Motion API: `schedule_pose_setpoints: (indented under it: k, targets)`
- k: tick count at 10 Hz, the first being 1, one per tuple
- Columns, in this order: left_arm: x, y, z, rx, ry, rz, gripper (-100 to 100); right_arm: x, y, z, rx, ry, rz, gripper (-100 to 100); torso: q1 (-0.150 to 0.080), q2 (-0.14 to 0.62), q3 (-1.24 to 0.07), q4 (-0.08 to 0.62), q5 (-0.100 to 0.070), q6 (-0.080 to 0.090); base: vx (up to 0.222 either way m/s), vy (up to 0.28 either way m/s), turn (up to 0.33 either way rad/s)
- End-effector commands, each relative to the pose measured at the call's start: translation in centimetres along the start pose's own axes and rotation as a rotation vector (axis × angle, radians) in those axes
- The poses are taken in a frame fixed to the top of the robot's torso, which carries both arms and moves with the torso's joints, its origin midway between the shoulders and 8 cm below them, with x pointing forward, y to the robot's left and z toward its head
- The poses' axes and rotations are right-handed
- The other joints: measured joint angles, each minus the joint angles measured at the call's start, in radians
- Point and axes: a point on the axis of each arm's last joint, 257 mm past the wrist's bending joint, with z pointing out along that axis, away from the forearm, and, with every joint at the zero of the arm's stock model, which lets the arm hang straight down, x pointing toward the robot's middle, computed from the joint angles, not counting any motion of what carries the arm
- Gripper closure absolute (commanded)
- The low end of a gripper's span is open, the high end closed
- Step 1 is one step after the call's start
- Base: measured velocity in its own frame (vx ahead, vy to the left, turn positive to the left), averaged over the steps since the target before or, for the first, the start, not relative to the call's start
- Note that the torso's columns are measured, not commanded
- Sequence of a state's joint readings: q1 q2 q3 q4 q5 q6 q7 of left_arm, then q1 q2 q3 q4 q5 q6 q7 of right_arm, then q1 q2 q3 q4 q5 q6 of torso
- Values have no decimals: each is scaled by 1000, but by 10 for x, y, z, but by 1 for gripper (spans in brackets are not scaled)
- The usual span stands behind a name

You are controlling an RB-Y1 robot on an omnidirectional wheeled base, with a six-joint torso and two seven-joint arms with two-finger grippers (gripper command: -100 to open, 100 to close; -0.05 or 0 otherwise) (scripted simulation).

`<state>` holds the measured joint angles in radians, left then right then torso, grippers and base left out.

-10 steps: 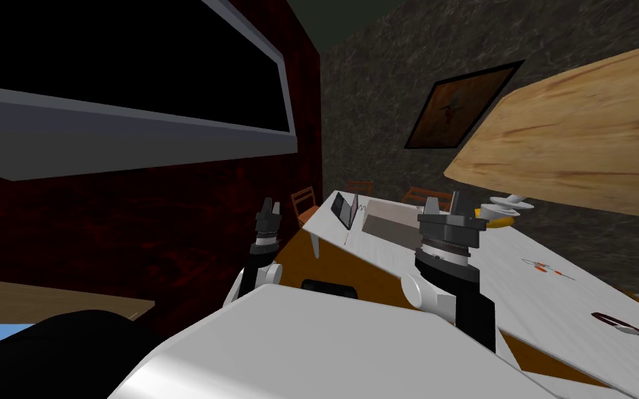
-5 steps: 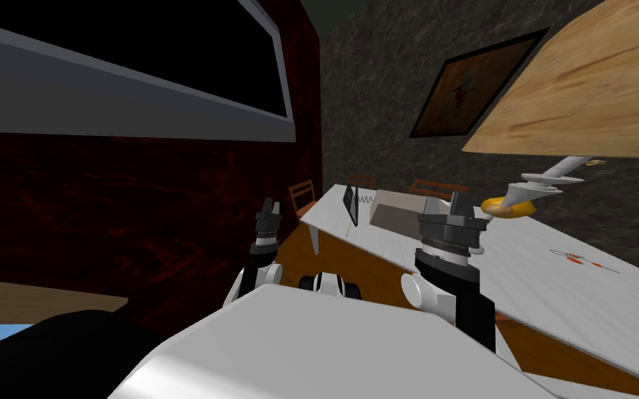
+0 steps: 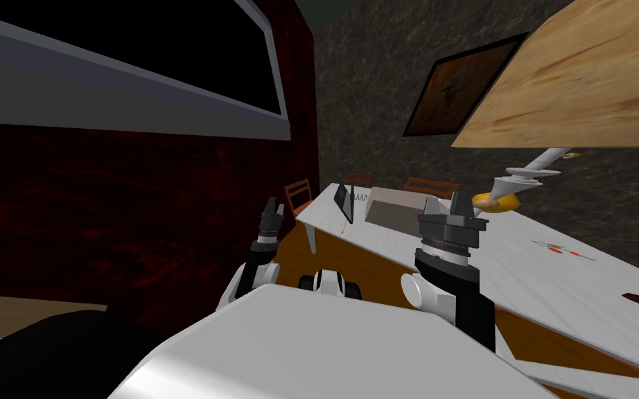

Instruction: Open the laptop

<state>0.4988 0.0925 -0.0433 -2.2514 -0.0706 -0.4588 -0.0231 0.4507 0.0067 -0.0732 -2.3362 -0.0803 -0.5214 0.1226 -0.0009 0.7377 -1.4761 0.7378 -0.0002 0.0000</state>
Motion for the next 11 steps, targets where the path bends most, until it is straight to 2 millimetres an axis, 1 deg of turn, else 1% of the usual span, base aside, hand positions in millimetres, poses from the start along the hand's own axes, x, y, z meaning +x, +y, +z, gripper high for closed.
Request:
schedule_pose_setpoints:
  k: [1,5,11]
  targets:
    - [3,16,5,-47,33,49,-100,0,0,0,0,0,0,0,0,0,0,0,0,0,-2,-101,-82]
    - [2,45,12,-131,56,125,-100,0,0,0,0,0,0,0,1,1,1,0,0,0,-12,-100,-101]
    - [-6,86,21,-255,62,226,-100,0,0,0,0,0,0,0,1,1,1,0,0,0,1,-95,-97]
